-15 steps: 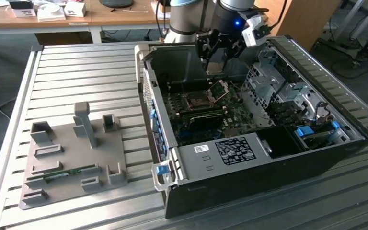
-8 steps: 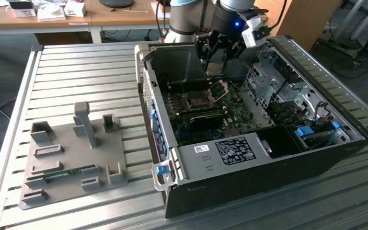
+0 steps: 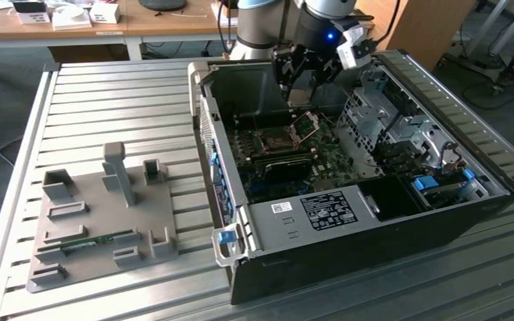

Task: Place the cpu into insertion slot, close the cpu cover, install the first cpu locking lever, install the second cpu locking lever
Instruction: 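Place the cpu into insertion slot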

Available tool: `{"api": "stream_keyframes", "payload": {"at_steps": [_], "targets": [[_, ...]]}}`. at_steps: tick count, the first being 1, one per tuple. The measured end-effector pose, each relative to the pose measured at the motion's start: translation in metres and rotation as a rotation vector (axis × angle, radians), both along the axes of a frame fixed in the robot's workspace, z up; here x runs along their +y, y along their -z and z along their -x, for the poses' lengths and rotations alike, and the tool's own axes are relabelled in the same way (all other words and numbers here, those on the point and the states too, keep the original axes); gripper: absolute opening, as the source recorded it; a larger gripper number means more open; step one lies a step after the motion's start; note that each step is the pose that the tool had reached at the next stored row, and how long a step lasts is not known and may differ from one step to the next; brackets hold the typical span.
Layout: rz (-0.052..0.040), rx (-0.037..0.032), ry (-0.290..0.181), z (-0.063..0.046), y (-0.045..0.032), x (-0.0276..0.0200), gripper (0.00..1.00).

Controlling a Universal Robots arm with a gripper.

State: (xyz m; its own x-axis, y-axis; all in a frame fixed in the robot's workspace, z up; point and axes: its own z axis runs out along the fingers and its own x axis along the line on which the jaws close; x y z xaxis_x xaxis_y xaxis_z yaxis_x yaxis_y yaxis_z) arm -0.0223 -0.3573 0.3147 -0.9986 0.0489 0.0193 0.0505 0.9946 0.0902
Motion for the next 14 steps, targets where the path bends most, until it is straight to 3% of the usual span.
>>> {"api": "stream_keyframes", "payload": {"at_steps": [14], "targets": [[0.0000,0.0000,0.000,0.0010,0.0045,0.0000,0.54]]}}
